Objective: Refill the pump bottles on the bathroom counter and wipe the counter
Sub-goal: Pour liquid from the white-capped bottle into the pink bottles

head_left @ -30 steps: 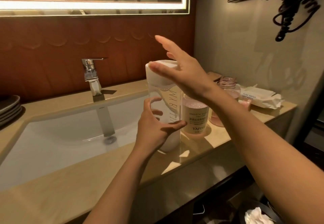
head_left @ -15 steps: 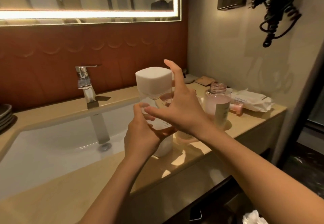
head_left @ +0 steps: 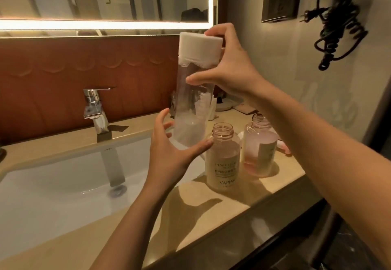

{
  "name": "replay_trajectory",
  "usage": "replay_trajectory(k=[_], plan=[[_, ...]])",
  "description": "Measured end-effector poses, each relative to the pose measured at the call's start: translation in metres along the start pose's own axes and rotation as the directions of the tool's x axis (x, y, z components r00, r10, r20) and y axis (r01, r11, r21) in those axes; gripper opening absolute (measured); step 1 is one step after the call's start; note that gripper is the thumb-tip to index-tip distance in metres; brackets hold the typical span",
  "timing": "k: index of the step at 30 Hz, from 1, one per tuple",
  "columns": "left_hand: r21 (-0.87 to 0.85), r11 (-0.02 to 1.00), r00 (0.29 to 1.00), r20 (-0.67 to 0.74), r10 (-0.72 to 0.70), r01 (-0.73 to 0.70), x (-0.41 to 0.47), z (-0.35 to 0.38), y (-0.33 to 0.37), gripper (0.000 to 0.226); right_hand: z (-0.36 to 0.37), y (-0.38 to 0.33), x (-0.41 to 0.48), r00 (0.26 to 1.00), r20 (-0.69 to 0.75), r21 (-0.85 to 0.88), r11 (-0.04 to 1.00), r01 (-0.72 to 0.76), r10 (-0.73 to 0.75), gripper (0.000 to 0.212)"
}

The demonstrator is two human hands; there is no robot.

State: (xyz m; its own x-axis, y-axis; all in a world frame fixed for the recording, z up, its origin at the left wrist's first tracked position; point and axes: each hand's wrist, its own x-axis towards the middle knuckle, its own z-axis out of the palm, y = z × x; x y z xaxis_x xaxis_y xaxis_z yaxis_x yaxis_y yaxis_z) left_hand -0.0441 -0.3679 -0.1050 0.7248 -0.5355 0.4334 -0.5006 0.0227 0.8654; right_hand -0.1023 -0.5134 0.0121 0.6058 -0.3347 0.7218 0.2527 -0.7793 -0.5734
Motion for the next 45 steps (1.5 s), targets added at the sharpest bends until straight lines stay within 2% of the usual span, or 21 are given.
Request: replay_trajectory(k=[5,9,13,18,22,25,28,31,33,36,38,40,42,45], plan=[[0.0,1.0,0.996,0.082,-0.027,0.027,0.001,0.024,-0.012,0.109,-0.013,0.033,0.025,0.994,-0.008,-0.004,0.994,-0.113,0.113,0.083],[-0.034,0.998,0.982,0.18,-0.051,0.058,-0.001,0.042,-0.018,0.111,-0.022,0.067,0.03,0.969,0.139,-0.125,0.974,-0.189,0.206,0.093],[-0.054,0.99,0.962,0.251,-0.11,0.128,-0.007,0.053,-0.028,0.12,-0.025,0.092,0.028,0.912,0.252,-0.187,0.941,-0.281,0.322,0.083],[-0.064,0.988,0.966,0.23,-0.122,0.14,-0.014,0.062,-0.042,0.101,-0.027,0.108,0.026,0.861,0.345,-0.232,0.922,-0.308,0.374,0.084],[-0.071,0.991,0.973,0.206,-0.1,0.117,-0.018,0.066,-0.045,0.077,-0.027,0.115,0.026,0.85,0.331,-0.223,0.909,-0.351,0.409,0.085],[-0.068,0.991,0.976,0.196,-0.098,0.113,-0.019,0.069,-0.047,0.074,-0.028,0.118,0.025,0.843,0.324,-0.207,0.901,-0.381,0.431,0.088],[-0.071,0.992,0.978,0.186,-0.092,0.107,-0.022,0.072,-0.049,0.074,-0.031,0.119,0.02,0.826,0.344,-0.179,0.895,-0.408,0.446,0.1],[-0.067,0.993,0.983,0.163,-0.085,0.097,-0.024,0.075,-0.053,0.076,-0.041,0.115,0.014,0.821,0.316,-0.164,0.879,-0.447,0.476,0.1],[-0.07,0.994,0.985,0.153,-0.077,0.088,-0.025,0.076,-0.055,0.077,-0.054,0.11,0.009,0.835,0.256,-0.152,0.873,-0.463,0.487,0.09],[-0.079,0.994,0.986,0.152,-0.065,0.078,-0.027,0.079,-0.056,0.078,-0.078,0.113,-0.011,0.888,0.065,-0.162,0.882,-0.442,0.456,0.062],[-0.078,0.995,0.988,0.144,-0.051,0.063,-0.028,0.079,-0.057,0.078,-0.092,0.122,-0.03,0.916,-0.1,-0.243,0.884,-0.401,0.388,0.045],[-0.078,0.996,0.99,0.14,-0.032,0.043,-0.028,0.08,-0.058,0.08,-0.098,0.133,-0.053,0.918,-0.172,-0.349,0.849,-0.397,0.358,0.034],[-0.084,0.996,0.99,0.14,-0.02,0.032,-0.028,0.08,-0.059,0.08,-0.1,0.145,-0.077,0.908,-0.159,-0.483,0.772,-0.413,0.387,0.029],[-0.079,0.997,0.989,0.145,-0.003,0.015,-0.028,0.08,-0.061,0.082,-0.094,0.156,-0.105,0.889,-0.051,-0.721,0.599,-0.348,0.455,0.038]])
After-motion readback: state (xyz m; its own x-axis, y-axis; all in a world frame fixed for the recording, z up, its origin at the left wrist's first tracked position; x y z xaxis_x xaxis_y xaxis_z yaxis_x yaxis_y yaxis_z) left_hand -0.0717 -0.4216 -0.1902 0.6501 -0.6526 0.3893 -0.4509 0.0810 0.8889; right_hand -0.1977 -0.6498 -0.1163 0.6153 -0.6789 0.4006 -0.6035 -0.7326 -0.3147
